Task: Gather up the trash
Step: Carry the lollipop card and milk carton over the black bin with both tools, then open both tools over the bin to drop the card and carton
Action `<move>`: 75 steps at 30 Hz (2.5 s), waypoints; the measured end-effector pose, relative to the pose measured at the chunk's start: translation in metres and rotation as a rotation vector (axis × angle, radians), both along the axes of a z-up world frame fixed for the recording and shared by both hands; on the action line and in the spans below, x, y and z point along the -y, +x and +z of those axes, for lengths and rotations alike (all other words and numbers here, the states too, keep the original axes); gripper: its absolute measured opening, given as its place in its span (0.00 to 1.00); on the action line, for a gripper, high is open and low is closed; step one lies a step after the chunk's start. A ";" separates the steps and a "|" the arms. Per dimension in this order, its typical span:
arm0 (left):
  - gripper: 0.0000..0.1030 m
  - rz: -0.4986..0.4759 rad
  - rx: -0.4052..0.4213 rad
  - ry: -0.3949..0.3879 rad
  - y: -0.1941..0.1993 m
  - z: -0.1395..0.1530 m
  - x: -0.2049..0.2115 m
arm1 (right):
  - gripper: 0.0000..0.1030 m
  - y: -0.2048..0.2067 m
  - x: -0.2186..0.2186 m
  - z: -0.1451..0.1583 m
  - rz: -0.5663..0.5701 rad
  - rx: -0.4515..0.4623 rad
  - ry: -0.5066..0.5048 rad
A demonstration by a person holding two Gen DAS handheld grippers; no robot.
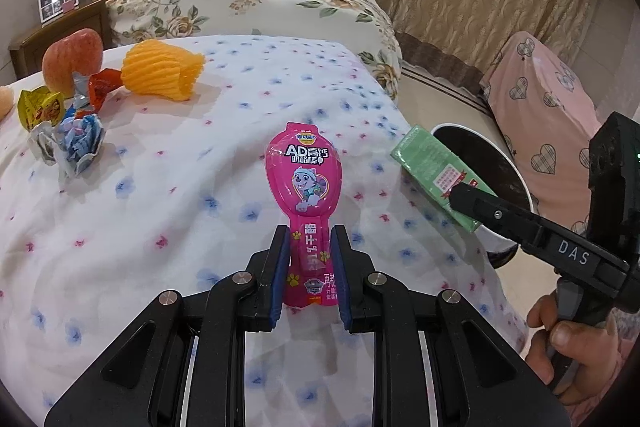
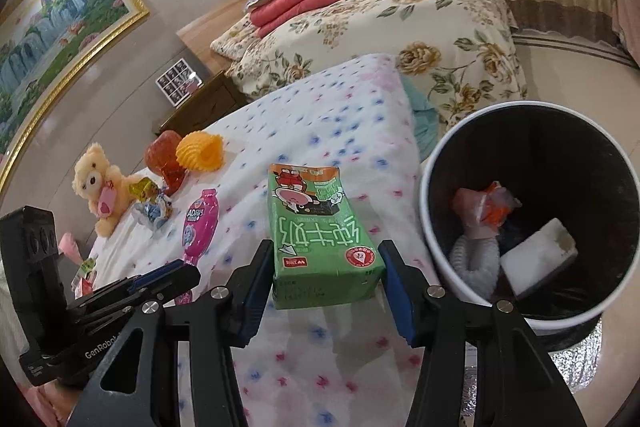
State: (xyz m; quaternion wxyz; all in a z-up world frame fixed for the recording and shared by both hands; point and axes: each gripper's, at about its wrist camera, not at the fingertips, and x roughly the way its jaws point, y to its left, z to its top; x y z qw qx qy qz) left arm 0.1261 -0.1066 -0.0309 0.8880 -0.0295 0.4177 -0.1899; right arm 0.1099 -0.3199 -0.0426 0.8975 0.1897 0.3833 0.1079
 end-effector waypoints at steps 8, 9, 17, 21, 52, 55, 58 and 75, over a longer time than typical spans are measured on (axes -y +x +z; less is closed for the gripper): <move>0.19 -0.058 0.004 0.006 -0.004 0.001 0.026 | 0.52 -0.013 0.027 0.002 -0.063 0.012 0.012; 0.18 -0.066 0.005 0.007 -0.004 0.001 0.030 | 0.52 -0.014 0.030 0.002 -0.070 0.012 0.012; 0.19 -0.123 0.011 0.008 -0.003 0.006 0.060 | 0.52 -0.025 0.059 0.002 -0.136 0.008 0.011; 0.19 -0.147 0.013 0.012 -0.004 0.007 0.072 | 0.52 -0.030 0.070 0.003 -0.162 0.008 0.008; 0.19 -0.294 0.020 0.063 0.011 0.011 0.163 | 0.52 -0.026 0.135 -0.004 -0.284 -0.037 -0.015; 0.19 -0.301 0.019 0.073 0.014 0.010 0.170 | 0.52 -0.024 0.137 -0.004 -0.287 -0.037 -0.020; 0.19 -0.306 0.016 0.080 0.016 0.008 0.175 | 0.52 -0.020 0.140 -0.003 -0.288 -0.041 -0.026; 0.20 -0.313 -0.021 0.086 0.028 0.003 0.189 | 0.54 -0.009 0.150 -0.007 -0.293 -0.074 -0.014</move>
